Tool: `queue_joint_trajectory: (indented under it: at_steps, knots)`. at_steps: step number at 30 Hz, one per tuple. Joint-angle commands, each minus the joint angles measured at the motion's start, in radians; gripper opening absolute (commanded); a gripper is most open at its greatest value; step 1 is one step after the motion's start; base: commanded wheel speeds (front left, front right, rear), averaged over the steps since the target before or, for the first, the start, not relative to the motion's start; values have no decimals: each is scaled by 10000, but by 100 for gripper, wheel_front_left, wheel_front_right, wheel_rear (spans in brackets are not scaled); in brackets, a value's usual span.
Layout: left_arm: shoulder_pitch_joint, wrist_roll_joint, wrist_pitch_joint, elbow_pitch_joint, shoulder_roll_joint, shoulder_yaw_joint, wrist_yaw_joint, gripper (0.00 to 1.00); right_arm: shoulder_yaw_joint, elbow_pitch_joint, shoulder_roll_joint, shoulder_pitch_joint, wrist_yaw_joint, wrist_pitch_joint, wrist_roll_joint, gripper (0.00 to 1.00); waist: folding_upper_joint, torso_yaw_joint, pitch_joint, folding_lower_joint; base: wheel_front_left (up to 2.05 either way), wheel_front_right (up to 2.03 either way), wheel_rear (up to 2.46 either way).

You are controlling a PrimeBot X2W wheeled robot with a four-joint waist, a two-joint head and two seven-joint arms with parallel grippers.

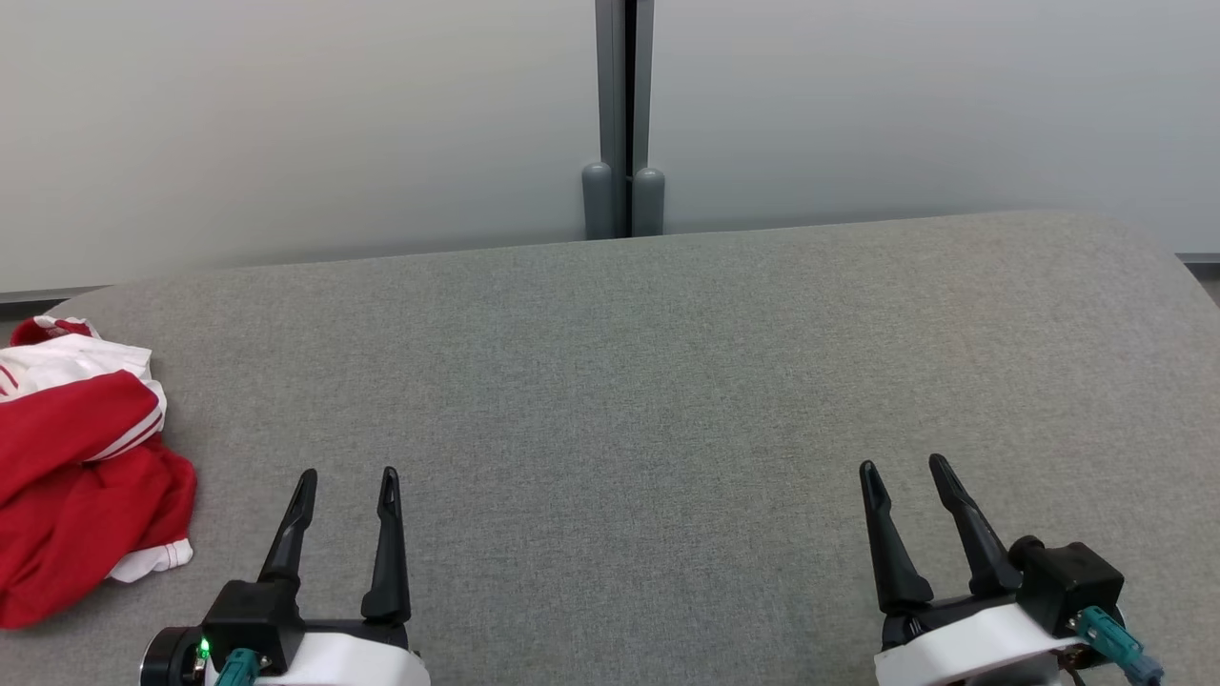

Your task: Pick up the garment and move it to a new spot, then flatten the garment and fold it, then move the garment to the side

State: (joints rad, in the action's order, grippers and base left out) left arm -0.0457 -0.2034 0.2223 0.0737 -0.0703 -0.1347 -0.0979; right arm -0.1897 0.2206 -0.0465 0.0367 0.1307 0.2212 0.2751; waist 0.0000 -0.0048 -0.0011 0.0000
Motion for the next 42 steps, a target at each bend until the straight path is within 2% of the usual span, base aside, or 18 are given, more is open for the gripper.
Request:
queue_joint_trajectory:
  at_steps: [1,20,35,38,42]
  knots:
    - [-51,277,90,-21,7,46,0,100,-48,8,-52,-59,0,116,-222,100,0,-7,-8,0,0,0,0]
    - [-304,1842,441,44,111,-3,2,100,-321,118,-57,-143,0,474,-1492,100,0,-62,-193,0,0,0,0]
    - [-298,1893,429,141,145,115,75,100,-301,173,-57,-153,0,461,-1369,100,0,-17,-234,0,0,0,0]
    - [-231,1884,429,180,152,82,63,100,-216,167,-56,-206,0,460,-1398,100,0,120,-213,0,0,0,0]
    - [-139,1793,430,235,162,33,40,100,-232,192,-50,-262,0,460,-1448,100,0,634,-188,0,0,0,0]
